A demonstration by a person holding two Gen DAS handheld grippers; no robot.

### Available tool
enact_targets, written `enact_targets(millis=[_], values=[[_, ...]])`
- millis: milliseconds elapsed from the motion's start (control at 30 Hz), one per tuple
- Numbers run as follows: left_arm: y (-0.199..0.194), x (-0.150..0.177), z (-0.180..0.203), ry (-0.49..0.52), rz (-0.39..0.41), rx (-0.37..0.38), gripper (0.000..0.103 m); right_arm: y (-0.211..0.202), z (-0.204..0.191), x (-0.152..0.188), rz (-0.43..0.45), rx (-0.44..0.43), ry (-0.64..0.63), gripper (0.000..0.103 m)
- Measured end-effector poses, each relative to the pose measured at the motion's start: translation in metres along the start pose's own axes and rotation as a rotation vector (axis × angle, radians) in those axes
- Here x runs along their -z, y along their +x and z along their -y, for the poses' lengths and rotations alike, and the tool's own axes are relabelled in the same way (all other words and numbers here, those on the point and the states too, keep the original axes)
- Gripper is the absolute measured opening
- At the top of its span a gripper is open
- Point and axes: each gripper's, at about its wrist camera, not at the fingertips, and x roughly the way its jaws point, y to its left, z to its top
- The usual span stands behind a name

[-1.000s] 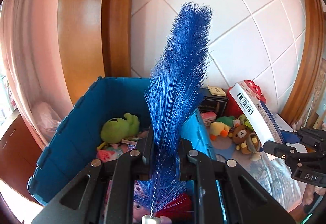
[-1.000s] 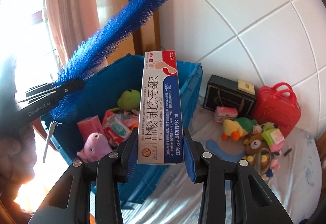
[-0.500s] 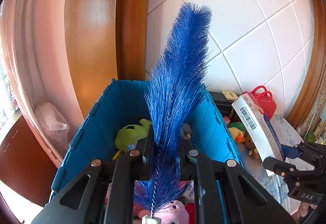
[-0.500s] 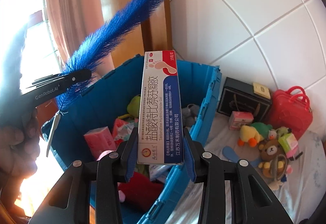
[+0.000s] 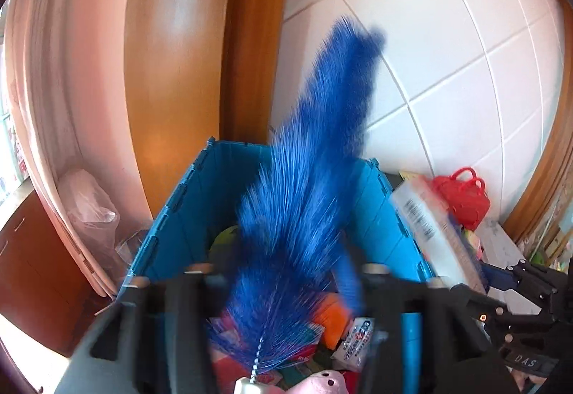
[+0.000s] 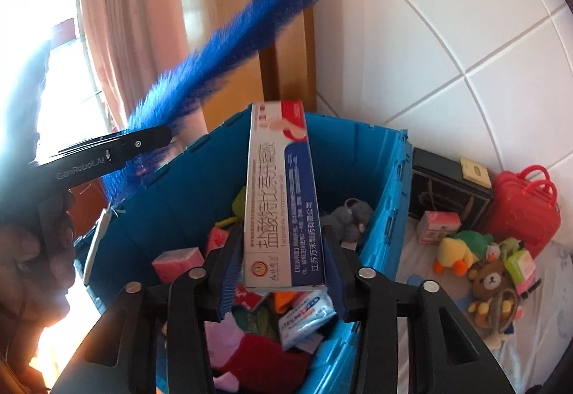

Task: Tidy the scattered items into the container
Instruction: 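Open both tools to drop the duster and box into the crate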

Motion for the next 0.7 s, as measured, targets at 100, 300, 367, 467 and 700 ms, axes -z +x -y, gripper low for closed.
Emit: enact_targets(millis=[100,300,367,467,700], values=[[-0.008,-0.001,-0.005,-0.009,0.039,-0.024,0.095,-0.001,0.001,0.000,0.032,0.015,0.010,0.102],[-0.004,0.010,-0.011,-0.016,0.011,-0.031,0.095,0.004,0.004,0.010,-0.007,0.013,0.010,0.102],[-0.004,0.013,-0.011,-0.016,0.004,-0.026,0.095,0.001,0.007,0.014,-0.009,0.014,0.016,0.102],[-0.005,0.016,-0.006,-0.006,0.000,-0.016,0.095,-0.005,0.011,0.020,-0.008,0.015,0.022,0.102],[-0.012,0.022,0.008,0.008,-0.003,0.004,0.095,-0.024,0.021,0.033,-0.003,0.025,0.042,0.102]])
